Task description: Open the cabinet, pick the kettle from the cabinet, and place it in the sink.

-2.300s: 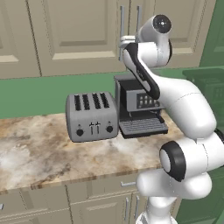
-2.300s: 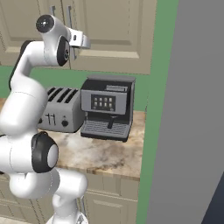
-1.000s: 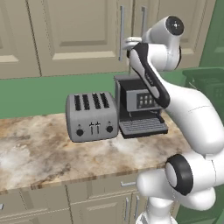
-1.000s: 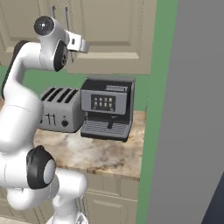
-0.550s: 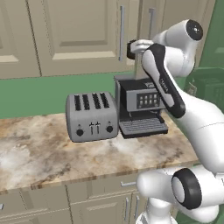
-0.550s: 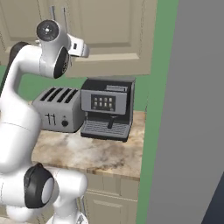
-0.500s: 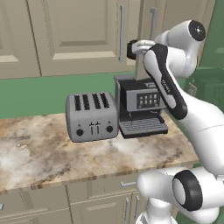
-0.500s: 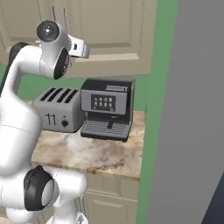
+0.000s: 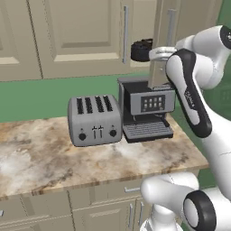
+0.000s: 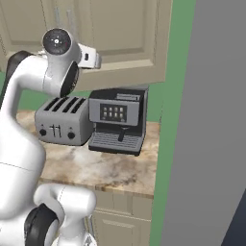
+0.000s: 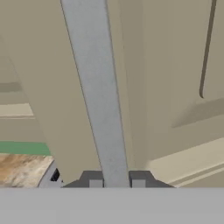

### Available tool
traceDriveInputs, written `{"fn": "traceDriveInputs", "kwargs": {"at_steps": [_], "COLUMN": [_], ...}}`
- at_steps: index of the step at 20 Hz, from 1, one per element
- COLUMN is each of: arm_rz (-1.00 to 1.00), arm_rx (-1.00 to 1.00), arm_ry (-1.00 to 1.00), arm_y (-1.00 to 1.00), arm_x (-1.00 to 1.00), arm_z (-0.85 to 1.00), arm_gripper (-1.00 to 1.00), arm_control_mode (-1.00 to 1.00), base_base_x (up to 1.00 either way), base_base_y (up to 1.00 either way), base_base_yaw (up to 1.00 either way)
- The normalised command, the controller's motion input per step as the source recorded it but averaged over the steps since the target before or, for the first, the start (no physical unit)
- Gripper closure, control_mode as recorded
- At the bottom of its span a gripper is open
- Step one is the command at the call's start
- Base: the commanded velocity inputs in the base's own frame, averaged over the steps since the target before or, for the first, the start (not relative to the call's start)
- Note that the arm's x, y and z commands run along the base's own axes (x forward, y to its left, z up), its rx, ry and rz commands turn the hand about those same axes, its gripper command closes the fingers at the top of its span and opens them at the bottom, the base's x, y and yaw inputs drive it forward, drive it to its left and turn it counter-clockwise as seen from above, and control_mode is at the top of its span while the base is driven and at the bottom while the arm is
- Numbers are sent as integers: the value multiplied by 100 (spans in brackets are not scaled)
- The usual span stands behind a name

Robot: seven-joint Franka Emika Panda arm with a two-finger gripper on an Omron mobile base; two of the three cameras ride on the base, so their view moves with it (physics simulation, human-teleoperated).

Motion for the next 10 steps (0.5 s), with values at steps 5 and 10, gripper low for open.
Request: {"fn": "traceDriveInputs", "kwargs": {"at_steps": [5, 10], "arm_rz": [9, 8], "arm_rx": [-8, -2], "arm_ry": [3, 0], "arm_y": [-9, -16], "arm_x": [-43, -44], "arm_z": [-5, 0], "arm_gripper": [100, 100], "arm_control_mode": [-100, -100], "base_base_x": [0, 0], "base_base_y": [0, 0], "base_base_yaw": [0, 0]}}
